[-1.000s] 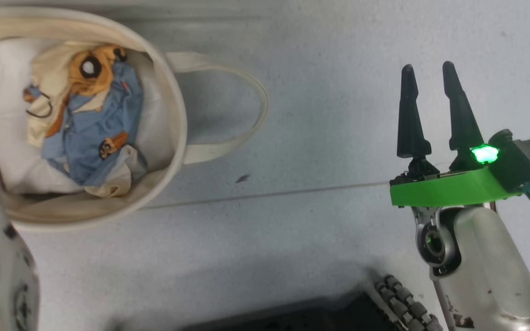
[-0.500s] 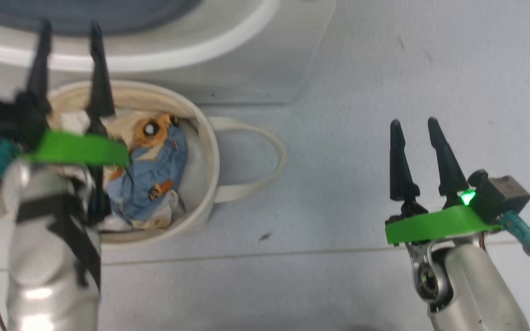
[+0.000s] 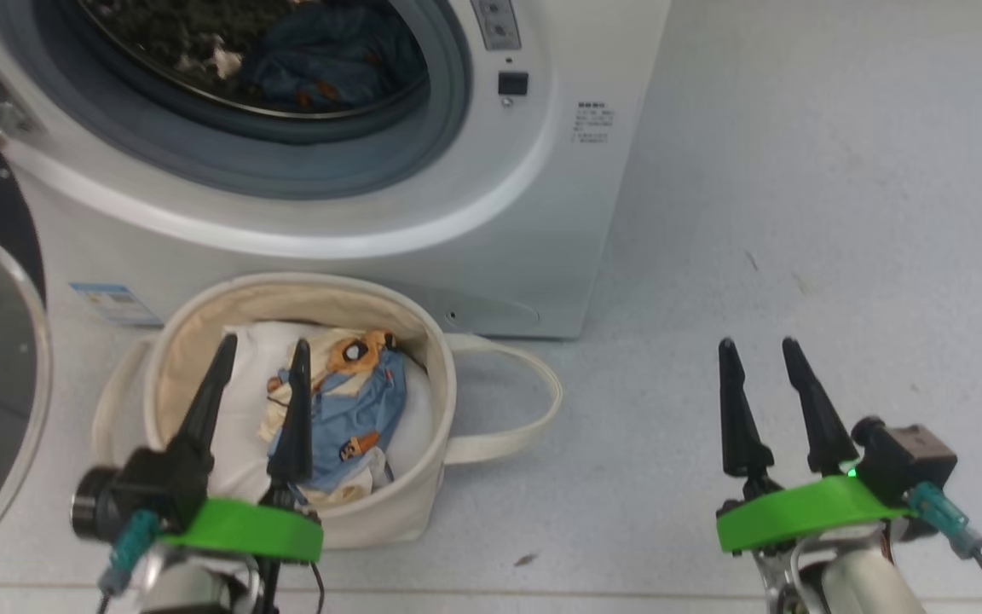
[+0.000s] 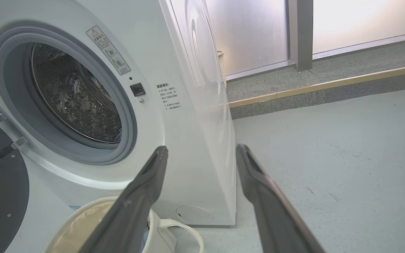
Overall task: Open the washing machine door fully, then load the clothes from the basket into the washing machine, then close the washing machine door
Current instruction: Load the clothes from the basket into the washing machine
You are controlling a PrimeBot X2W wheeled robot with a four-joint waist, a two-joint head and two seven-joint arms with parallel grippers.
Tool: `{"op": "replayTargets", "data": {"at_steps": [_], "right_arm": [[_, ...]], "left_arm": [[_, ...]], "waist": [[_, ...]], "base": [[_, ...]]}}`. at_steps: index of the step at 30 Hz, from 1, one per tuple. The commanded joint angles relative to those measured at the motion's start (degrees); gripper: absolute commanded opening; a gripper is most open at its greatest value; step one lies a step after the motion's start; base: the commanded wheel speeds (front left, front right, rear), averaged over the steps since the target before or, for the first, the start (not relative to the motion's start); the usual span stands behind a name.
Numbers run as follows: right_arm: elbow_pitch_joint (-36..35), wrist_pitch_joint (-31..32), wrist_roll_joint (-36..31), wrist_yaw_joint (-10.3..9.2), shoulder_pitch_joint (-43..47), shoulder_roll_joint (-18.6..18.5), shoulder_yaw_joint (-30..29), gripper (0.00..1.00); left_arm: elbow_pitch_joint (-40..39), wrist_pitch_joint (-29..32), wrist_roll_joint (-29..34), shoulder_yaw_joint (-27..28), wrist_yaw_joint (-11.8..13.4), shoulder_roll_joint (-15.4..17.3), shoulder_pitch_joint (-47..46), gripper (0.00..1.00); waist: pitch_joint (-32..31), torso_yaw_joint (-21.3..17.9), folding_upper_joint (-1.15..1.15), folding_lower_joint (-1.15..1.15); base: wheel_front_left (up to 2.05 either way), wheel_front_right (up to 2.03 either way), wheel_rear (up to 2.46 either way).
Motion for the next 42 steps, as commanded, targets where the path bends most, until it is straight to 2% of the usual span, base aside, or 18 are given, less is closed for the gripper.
{"op": "replayTargets", "data": {"at_steps": [1, 8, 14, 29, 42], "right_arm": [[-1.4, -0.7, 0.4, 0.00, 0.4, 0.1, 1.2, 1.00], [-1.1, -0.7, 1.6, 0.00, 3.4, 0.1, 1.8, 1.00], [-1.2, -0.7, 0.6, 0.00, 4.4, 0.1, 0.7, 1.00], [-0.6, -0.7, 0.6, 0.00, 5.1, 0.1, 2.4, 1.00], [-1.2, -0.7, 0.5, 0.00, 4.1, 0.1, 2.2, 1.00]], "left_arm": [[-2.7, -0.3, -0.3, 1.0, 0.7, 0.8, 0.3, 1.00], [-6.1, -0.3, -3.0, -0.9, 4.7, 0.8, 7.5, 1.00], [-6.5, -0.3, -2.0, -1.5, 6.1, 0.8, 9.4, 1.00], [-6.5, -0.3, -1.7, -3.1, 6.7, 0.8, 10.1, 1.00], [-5.6, -0.3, -2.0, -3.8, 7.4, 0.8, 8.6, 1.00]], "waist": [[-2.8, 1.2, -0.01, 0.02], [-6.0, 0.8, -0.01, 0.02], [-7.1, 0.3, -0.01, 0.02], [-8.1, -0.1, -0.01, 0.02], [-5.0, -0.2, -0.01, 0.02]], "base": [[0.00, 0.00, 0.00], [0.00, 0.00, 0.00], [0.00, 0.00, 0.00], [0.00, 0.00, 0.00], [0.00, 0.00, 0.00]]}}
